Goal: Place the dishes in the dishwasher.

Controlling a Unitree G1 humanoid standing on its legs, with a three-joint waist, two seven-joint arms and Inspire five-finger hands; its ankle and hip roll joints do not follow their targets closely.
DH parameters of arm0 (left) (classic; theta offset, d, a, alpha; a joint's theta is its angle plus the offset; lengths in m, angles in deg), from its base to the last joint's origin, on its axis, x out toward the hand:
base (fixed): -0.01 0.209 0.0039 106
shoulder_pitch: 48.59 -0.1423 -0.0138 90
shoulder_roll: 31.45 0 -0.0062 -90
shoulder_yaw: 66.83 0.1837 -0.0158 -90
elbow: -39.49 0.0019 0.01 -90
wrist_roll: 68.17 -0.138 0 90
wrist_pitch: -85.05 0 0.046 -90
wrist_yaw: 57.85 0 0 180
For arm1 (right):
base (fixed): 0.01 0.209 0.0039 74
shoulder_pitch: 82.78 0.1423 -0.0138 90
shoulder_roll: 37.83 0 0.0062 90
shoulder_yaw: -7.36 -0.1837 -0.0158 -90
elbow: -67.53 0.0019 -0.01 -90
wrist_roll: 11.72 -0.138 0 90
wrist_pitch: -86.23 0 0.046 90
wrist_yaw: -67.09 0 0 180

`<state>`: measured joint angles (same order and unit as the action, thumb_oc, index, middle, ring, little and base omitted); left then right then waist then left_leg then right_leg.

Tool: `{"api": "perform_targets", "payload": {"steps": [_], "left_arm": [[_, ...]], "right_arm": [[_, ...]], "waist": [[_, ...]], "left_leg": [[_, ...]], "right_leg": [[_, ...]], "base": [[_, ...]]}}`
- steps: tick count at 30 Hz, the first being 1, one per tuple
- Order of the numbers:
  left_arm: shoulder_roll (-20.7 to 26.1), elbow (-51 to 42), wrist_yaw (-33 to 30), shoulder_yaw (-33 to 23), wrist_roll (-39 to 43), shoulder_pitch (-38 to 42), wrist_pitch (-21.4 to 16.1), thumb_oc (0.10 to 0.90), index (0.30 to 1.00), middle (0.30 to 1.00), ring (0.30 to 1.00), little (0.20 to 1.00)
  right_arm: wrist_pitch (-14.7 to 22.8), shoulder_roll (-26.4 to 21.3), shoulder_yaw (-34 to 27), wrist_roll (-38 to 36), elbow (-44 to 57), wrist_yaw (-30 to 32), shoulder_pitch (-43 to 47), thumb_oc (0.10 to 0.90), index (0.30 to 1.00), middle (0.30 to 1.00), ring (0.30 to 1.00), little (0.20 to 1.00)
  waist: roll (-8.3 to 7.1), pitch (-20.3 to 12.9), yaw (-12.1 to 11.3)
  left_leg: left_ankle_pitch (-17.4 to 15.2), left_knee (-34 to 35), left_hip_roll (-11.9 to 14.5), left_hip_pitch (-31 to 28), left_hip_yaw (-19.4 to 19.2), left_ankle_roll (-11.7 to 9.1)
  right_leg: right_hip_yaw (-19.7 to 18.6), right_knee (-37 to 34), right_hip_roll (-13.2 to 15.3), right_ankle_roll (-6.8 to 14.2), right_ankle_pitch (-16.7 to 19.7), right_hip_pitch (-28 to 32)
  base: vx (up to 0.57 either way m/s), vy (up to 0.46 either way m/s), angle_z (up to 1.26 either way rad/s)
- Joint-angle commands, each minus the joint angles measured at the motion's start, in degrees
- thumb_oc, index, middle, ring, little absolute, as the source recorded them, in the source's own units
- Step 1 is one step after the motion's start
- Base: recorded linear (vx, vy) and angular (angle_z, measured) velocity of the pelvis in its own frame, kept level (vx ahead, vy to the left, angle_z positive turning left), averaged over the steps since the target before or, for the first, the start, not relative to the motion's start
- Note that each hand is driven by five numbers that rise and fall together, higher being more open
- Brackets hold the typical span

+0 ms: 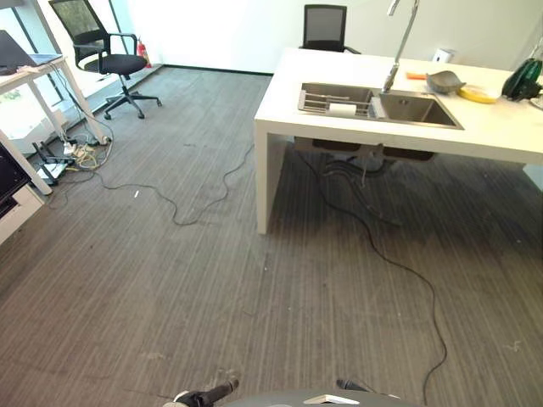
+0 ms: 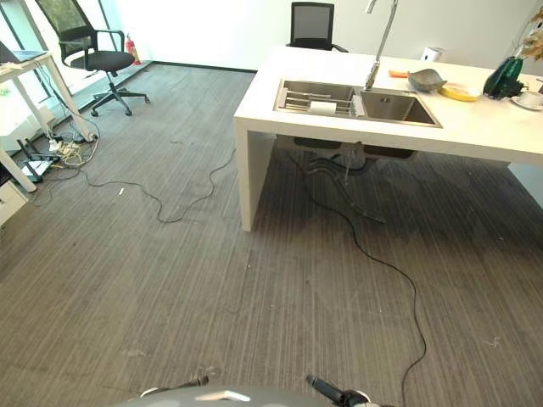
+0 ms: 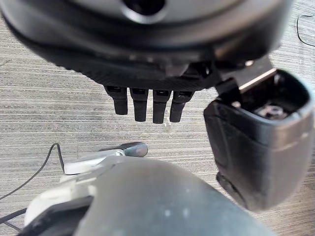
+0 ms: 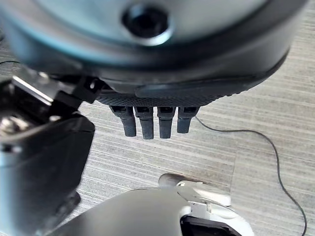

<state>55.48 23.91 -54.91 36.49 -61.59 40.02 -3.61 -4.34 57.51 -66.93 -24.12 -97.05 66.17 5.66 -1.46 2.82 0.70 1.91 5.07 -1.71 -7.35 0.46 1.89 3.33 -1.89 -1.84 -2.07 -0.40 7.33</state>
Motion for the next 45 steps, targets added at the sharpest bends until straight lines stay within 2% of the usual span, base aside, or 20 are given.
{"api": "perform_targets", "payload": {"steps": [1, 6, 11, 18, 22, 29, 34, 45], "left_arm": [[-4.6, 0.52, 0.21, 1.76, 0.67, 6.69, -2.43, 0.8, 0.9, 0.9, 0.9, 0.9], [-4.9, -0.05, 0.34, 2.71, 0.65, 6.89, -2.69, 0.8, 0.9, 0.9, 0.9, 0.9], [-5.56, -0.44, 0.38, 4.28, 0.03, 7.29, -2.74, 0.8, 0.9, 0.9, 0.9, 0.9], [-5.86, -1.44, -0.18, 5.14, -0.06, 7.75, -3.05, 0.8, 0.9, 0.9, 0.9, 0.9], [-5.95, -2.22, -1.19, 3.44, 4.48, 7.74, -3.37, 0.8, 0.9, 0.9, 0.9, 0.9], [-5.86, -2.48, -1.74, 3.58, 5.08, 7.92, -3.49, 0.8, 0.9, 0.9, 0.9, 0.9], [-6.31, -2.53, -2.08, 2.28, 9.47, 7.81, -3.27, 0.8, 0.9, 0.9, 0.9, 0.9], [-6.72, -5.24, -2.21, 4.82, 12.44, 8.17, -2.84, 0.8, 0.9, 0.9, 0.9, 0.9]], "right_arm": [[1.35, 1.29, -0.29, -0.52, 0.08, 0.14, 5.41, 0.8, 0.9, 0.9, 0.9, 0.9], [1.58, 0.94, 0.27, 0.53, 0.59, 0.28, 5.79, 0.8, 0.9, 0.9, 0.9, 0.9], [1.74, 0.67, 3.04, 5.04, 1.73, 0.7, 6.44, 0.8, 0.9, 0.9, 0.9, 0.9], [1.93, 0.38, 2.22, 4.92, 1.8, 1.62, 6.68, 0.8, 0.9, 0.9, 0.9, 0.9], [2.34, 0.14, 2.0, 4.41, 2.61, 2.45, 7.03, 0.8, 0.9, 0.9, 0.9, 0.9], [2.61, -0.15, 2.08, 3.77, 3.2, 2.69, 6.96, 0.8, 0.9, 0.9, 0.9, 0.9], [2.47, -0.11, 2.14, 3.16, 3.28, 2.71, 7.13, 0.8, 0.9, 0.9, 0.9, 0.9], [2.13, -0.83, 3.38, 2.08, 5.01, 2.7, 7.88, 0.8, 0.9, 0.9, 0.9, 0.9]], "waist": [[0.61, 3.01, 1.37], [0.79, 3.23, 1.32], [0.92, 3.33, 1.25], [1.12, 3.31, 1.41], [1.32, 3.39, 1.44], [1.55, 3.55, 1.64], [1.7, 3.66, 1.66], [2.44, 5.22, 2.21]], "left_leg": [[-4.42, -0.07, 2.17, -2.2, -3.57, -3.47], [-4.29, -0.07, 2.19, -2.12, -3.62, -3.46], [-4.21, -0.07, 2.19, -2.18, -3.55, -3.4], [-4.15, -0.07, 2.3, -2.34, -3.59, -3.46], [-3.97, -0.07, 2.4, -2.36, -3.6, -3.58], [-3.92, -0.07, 2.58, -2.5, -3.64, -3.7], [-3.82, -0.07, 2.85, -2.52, -3.55, -3.82], [-3.91, -2.16, 3.83, -1.37, -3.58, -4.39]], "right_leg": [[0.81, -3.11, 3.28, 5.79, -4.34, 2.0], [0.81, -3.11, 3.26, 5.77, -4.29, 1.99], [0.65, -3.11, 3.13, 5.67, -4.29, 2.02], [0.77, -3.11, 3.03, 5.57, -4.47, 2.25], [0.85, -3.11, 2.93, 5.43, -4.5, 2.27], [0.78, -3.11, 2.67, 5.22, -4.57, 2.31], [0.68, -3.11, 2.46, 5.0, -4.76, 2.36], [0.22, -2.81, 1.56, 4.1, -4.92, 1.61]], "base": [[0.0, 0.0, 0.0], [0.0, 0.0, 0.0], [0.0, 0.0, 0.0], [0.0, 0.0, 0.0], [0.0, 0.0, 0.0], [0.0, 0.0, 0.0], [0.0, 0.0, 0.0], [0.02, -0.055, -0.01]]}}
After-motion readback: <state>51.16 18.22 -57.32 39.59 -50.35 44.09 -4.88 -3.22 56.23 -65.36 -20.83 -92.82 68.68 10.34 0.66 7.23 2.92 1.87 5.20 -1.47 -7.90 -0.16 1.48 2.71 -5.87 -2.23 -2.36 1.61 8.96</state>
